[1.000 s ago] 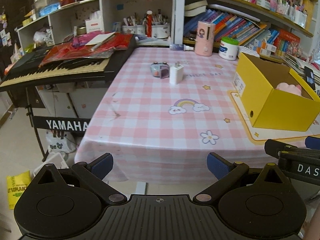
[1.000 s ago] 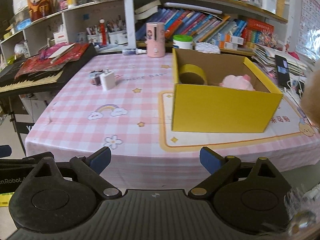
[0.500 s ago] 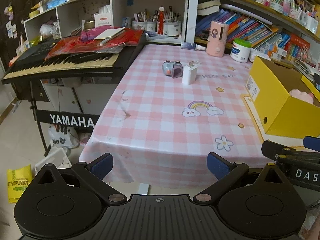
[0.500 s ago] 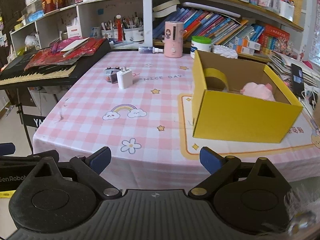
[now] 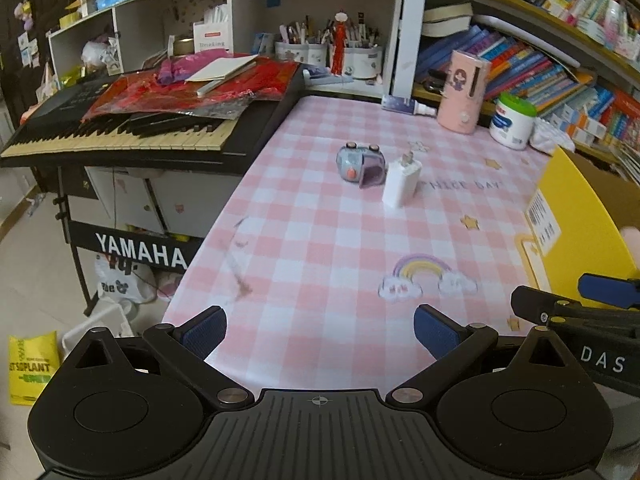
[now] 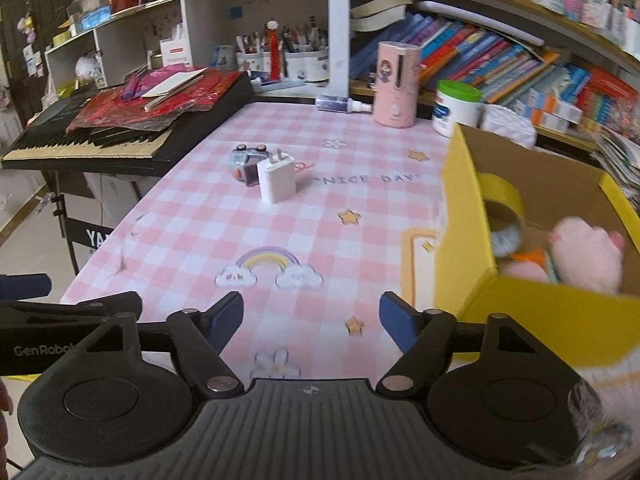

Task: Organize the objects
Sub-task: 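Move both tools back toward the white charger and grey toy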

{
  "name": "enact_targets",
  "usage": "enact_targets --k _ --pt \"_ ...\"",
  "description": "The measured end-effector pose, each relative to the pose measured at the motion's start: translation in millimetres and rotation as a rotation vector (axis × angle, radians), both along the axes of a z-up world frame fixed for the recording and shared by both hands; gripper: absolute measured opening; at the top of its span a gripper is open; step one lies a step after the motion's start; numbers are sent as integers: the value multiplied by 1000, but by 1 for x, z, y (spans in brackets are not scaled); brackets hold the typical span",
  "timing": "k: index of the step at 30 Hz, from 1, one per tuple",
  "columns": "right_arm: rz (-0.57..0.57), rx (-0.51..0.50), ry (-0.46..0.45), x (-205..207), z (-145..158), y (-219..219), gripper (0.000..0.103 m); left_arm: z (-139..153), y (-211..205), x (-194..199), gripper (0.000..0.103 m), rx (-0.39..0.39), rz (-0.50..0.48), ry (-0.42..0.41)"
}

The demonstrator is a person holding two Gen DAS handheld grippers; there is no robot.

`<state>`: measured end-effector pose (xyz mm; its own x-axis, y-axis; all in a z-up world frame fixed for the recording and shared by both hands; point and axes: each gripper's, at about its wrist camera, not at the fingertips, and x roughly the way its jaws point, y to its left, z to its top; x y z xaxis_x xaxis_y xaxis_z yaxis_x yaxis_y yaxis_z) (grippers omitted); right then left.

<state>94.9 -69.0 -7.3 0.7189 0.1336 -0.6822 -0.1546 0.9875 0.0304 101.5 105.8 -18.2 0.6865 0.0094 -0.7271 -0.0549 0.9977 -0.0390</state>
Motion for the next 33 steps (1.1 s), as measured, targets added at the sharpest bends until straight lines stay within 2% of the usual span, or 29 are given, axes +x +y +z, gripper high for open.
enact_targets --k 14,22,25,33 --pt "95 55 21 100 -8 4 61 14 -3 62 101 24 40 -39" --pt "180 6 13 155 -19 29 59 15 11 91 101 20 115 -28" --pt "197 -46 8 175 -25 40 58 14 18 102 101 25 142 -22" --pt "254 -116 29 219 -50 62 58 10 25 122 101 28 159 -9"
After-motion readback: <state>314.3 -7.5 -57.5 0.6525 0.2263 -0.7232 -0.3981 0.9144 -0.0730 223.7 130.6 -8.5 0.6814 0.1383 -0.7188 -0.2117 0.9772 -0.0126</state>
